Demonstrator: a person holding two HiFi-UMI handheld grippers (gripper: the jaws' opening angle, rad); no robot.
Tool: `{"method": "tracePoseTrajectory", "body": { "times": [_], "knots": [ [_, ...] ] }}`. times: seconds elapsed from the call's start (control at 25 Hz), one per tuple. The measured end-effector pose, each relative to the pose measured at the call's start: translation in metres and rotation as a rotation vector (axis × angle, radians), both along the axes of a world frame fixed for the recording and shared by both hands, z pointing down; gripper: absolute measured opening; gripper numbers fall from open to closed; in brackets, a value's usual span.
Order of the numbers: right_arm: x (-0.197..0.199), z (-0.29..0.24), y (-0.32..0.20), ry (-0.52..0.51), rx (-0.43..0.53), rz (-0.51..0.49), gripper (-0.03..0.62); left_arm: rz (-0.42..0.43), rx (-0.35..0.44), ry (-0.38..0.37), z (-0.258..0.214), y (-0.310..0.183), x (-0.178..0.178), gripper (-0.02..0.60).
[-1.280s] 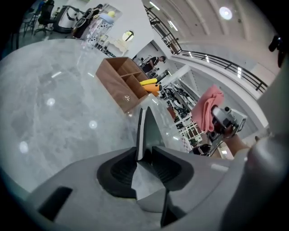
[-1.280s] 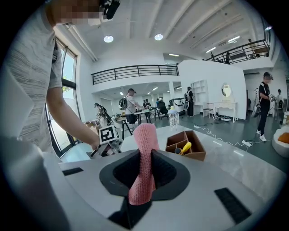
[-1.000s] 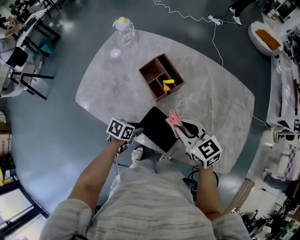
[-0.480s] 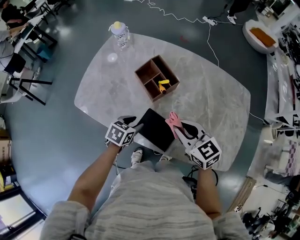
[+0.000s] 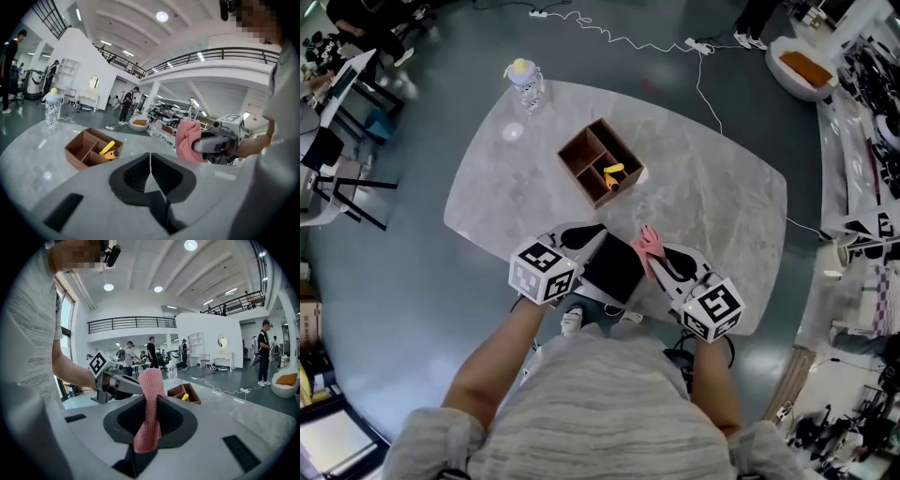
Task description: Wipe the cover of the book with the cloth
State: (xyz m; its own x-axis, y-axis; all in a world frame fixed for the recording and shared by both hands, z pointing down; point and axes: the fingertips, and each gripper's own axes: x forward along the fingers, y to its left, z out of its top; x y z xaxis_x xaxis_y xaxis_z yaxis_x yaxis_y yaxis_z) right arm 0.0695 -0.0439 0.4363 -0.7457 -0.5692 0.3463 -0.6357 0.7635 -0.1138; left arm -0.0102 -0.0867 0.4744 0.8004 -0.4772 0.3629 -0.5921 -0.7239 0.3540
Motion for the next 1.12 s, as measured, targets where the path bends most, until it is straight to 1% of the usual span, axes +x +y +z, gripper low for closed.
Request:
{"method": "tracePoseTrajectory", "body": {
  "times": [0.12,0.28,0.36,0.48,0.6,0.76,1.12],
  "knots": [
    [0.0,-0.008,0.003,-0.016,0.011,0.013,0.057,0.052,0.079,0.054,-0.028,0.005,0.016,0.017],
    [0.003,-0.017,0.006,-0.024,0.032,0.032,0.057,0.103,0.166,0.108,-0.054,0.015,0.027,0.015],
    [0.005,-0.023,0.006,-0.027,0.042,0.04,0.057,0.116,0.204,0.128,-0.063,0.018,0.03,0.015],
    [0.006,-0.028,0.005,-0.035,0.055,0.037,0.057,0.11,0.241,0.166,-0.074,0.019,0.031,0.015],
    [0.008,-0.03,0.005,-0.038,0.06,0.047,0.057,0.101,0.257,0.186,-0.079,0.018,0.03,0.015],
    [0.005,-0.029,0.007,-0.026,0.055,0.038,0.057,0.101,0.258,0.219,-0.084,0.018,0.03,0.015],
    [0.012,-0.029,0.009,-0.028,0.038,0.037,0.057,0.109,0.259,0.232,-0.089,0.021,0.04,0.015]
  ]
}}
